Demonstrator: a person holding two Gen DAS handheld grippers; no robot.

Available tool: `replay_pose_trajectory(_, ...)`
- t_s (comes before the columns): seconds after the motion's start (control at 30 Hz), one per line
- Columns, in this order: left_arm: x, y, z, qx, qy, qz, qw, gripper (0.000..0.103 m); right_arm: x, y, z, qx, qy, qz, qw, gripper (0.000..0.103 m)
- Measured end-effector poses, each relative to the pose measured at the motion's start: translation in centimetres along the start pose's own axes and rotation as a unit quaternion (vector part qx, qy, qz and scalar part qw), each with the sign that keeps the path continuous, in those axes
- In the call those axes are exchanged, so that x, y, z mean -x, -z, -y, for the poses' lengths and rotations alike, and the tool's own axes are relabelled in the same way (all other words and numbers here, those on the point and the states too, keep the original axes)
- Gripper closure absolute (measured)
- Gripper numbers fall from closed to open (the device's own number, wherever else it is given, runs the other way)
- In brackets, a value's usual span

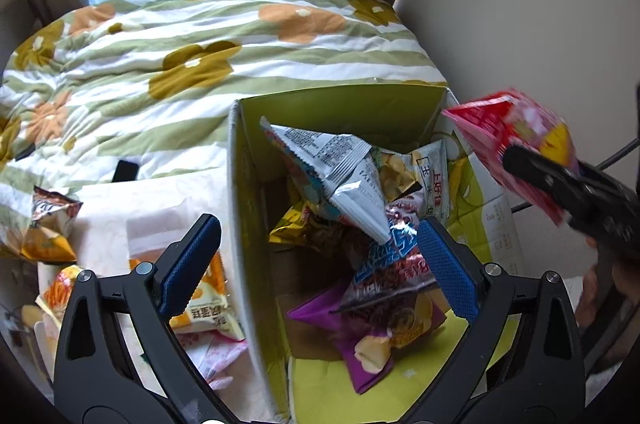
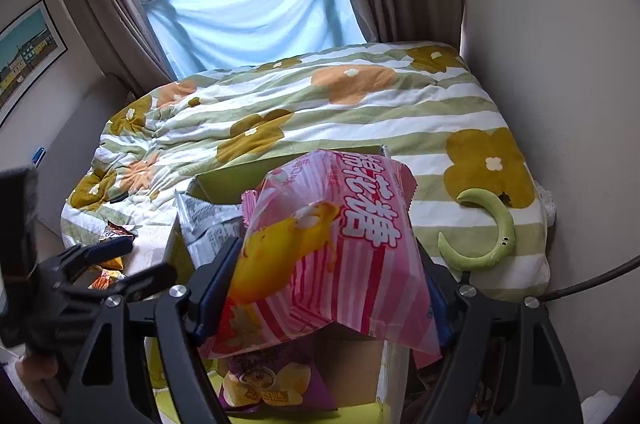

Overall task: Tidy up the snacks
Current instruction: 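Carry both bags over the yellow-green box and open both grippers to drop them, then withdraw both grippers from the box back toward the remaining bags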

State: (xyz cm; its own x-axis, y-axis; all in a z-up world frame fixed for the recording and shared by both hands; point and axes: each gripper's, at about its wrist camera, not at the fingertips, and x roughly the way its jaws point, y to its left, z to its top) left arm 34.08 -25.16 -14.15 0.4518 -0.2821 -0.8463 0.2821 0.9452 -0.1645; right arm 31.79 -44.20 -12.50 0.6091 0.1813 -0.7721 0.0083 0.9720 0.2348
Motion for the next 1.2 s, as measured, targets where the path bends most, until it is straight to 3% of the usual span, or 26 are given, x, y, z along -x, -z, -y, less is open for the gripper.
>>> replay_pose_trajectory(0.27,0.7,0.7,-1.3,-0.006,-0.023,0.003,0.9997,0.005,-5.3,-1.9,-0.3,-0.001,-0.002,-0.029,1.0,0.023)
replay_pose_trajectory(0.37,0.2,0.8,-1.7,-0.008,-0.024,-0.003,0.9997,0.005,-6.1,-2.0,-0.2,-0.011,0.0,-0.03,0.999,0.017)
replay_pose_trajectory(0.43,-0.1,1.0,-1.9,-0.009,-0.025,-0.005,0.9996,0.005,-6.1,-2.0,-0.1,-0.017,-0.002,-0.024,1.0,0.003)
replay_pose_trajectory(0.6,-0.7,1.2,-2.2,-0.006,-0.023,-0.006,0.9997,0.005,-4.4,-1.2,-0.6,-0.002,-0.006,0.002,1.0,0.001)
replay_pose_trajectory(0.83,0.5,1.5,-2.0,-0.005,-0.024,0.006,0.9997,0.005,-2.1,0.0,-1.1,0.004,-0.015,-0.002,1.0,0.001)
replay_pose_trajectory(1.2,7.2,2.6,-0.5,-0.017,-0.041,0.064,0.997,0.005,4.2,1.9,-3.2,0.034,-0.015,0.025,0.999,0.001)
